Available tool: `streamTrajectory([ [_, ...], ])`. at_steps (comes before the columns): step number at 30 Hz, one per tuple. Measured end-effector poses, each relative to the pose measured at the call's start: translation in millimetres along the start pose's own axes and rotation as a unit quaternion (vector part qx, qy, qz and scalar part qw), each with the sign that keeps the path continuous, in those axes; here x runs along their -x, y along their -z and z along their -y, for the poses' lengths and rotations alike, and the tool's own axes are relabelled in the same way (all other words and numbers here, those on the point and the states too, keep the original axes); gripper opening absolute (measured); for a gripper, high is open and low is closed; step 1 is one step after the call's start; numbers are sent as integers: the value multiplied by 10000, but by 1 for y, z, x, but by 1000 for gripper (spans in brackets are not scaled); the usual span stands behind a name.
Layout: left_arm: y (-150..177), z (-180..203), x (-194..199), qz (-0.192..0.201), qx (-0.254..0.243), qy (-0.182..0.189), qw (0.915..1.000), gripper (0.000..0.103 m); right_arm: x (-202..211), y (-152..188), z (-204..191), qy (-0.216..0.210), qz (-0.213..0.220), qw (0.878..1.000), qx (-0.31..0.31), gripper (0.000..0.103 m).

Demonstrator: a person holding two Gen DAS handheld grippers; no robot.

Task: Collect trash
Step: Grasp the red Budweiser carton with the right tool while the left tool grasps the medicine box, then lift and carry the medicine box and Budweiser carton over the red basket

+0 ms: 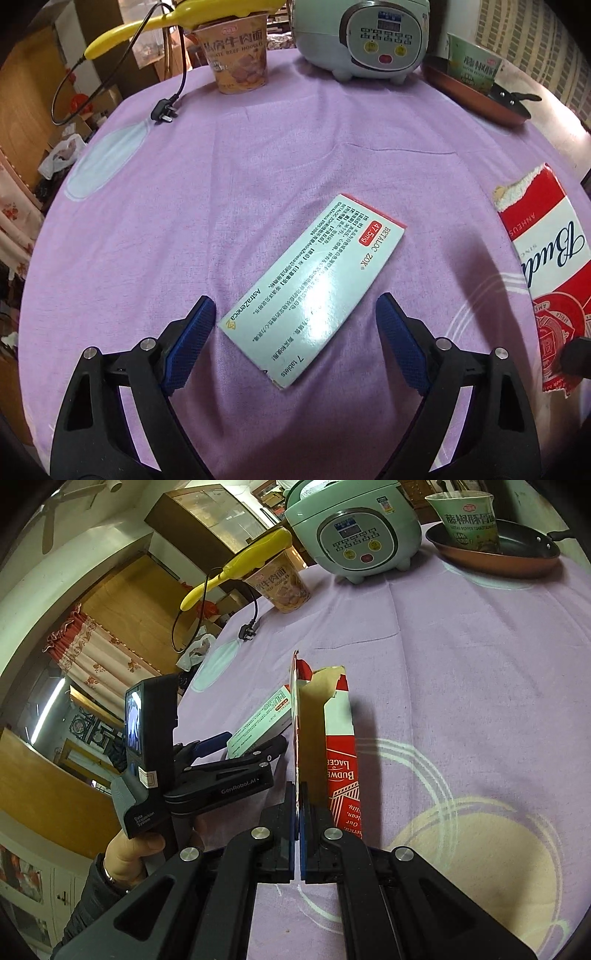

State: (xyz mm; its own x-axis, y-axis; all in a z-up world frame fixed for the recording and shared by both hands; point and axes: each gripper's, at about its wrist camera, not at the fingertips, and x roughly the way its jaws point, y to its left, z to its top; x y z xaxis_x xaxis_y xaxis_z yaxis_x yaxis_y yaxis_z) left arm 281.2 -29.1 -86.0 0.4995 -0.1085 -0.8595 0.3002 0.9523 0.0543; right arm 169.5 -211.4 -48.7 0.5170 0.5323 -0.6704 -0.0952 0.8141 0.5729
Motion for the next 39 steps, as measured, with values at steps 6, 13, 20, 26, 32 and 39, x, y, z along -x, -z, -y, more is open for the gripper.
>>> streamTrajectory([
  [6, 1, -1, 5, 43, -27, 61, 10000, 65, -3, 1, 0, 26, -30, 10000, -15, 3],
  [13, 8, -4, 23, 51, 66, -47, 10000, 56, 0, 0, 0, 15, 20, 10000, -5, 4],
  [20, 26, -6, 67, 328, 173, -177, 9992, 55, 2, 2, -3, -7, 36, 10000, 54, 4],
  [26, 68, -19, 117, 570, 593, -102, 9966, 55, 0, 6, -15, -48, -22, 9995, 302, 4],
  [32, 138, -36, 172, 811, 959, -296, 9916, 55, -8, 17, -36, -31, -223, 9981, 569, 3],
  [39, 217, -57, 236, 1079, 1288, -598, 9840, 55, 19, 53, -88, -69, -268, 9928, 1165, 3],
])
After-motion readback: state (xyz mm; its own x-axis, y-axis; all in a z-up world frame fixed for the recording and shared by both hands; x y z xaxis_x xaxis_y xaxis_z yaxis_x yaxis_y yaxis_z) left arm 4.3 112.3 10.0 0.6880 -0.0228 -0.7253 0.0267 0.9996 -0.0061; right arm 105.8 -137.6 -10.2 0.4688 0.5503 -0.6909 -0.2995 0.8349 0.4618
